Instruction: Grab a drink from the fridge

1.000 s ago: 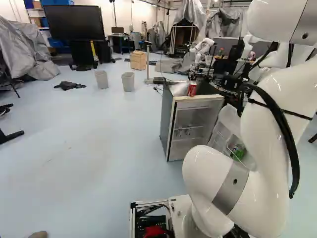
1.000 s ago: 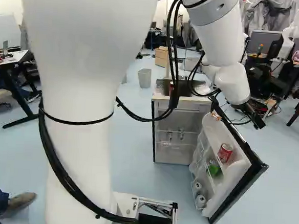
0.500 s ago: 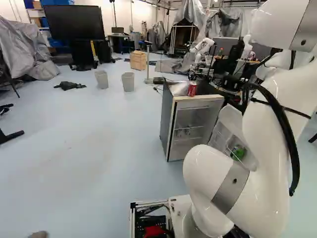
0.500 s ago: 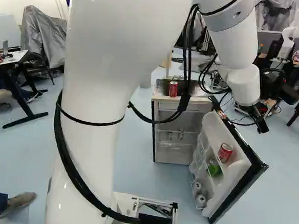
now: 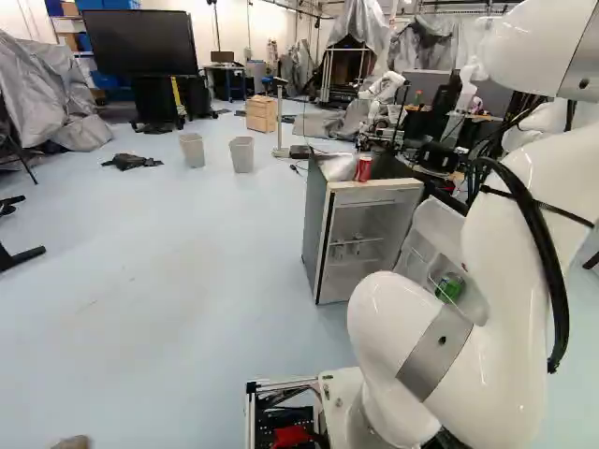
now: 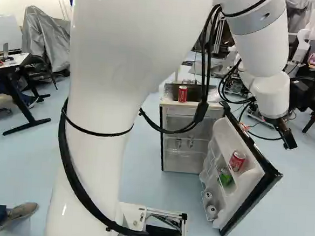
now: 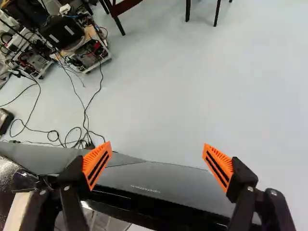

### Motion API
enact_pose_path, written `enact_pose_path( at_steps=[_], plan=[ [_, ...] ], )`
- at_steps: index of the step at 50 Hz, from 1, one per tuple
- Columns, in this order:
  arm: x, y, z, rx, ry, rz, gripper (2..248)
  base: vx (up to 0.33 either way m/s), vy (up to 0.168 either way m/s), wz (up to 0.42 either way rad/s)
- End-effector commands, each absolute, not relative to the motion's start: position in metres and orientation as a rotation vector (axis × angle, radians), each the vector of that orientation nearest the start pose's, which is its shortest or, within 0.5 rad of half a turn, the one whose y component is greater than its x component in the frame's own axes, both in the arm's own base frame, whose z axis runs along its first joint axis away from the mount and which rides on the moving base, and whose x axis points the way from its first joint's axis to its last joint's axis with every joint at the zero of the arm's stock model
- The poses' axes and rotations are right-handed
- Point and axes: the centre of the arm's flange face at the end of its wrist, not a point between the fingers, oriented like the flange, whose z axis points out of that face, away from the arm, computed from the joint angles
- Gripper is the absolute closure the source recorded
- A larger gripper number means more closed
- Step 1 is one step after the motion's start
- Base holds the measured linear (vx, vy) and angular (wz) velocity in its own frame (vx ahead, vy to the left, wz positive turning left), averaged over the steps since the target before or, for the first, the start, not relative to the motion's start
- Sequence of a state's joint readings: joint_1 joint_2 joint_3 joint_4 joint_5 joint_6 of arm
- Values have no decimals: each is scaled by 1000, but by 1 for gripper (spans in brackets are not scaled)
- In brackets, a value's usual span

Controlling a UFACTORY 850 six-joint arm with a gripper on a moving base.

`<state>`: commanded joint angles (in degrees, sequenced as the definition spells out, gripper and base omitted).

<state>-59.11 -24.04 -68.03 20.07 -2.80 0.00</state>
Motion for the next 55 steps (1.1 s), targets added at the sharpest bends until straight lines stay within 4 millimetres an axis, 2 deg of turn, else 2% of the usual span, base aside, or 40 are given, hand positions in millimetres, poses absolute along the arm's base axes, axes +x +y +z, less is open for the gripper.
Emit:
enact_pose_path(
  at_steps=[10, 39, 55],
  plan=[
    [312, -531, 447, -2488, 1981, -1046, 3, 0, 0, 0],
    [305, -518, 439, -2631, 1832, -751, 3, 0, 0, 0],
    [304, -516, 438, -2648, 1813, -713, 3, 0, 0, 0]
  ],
)
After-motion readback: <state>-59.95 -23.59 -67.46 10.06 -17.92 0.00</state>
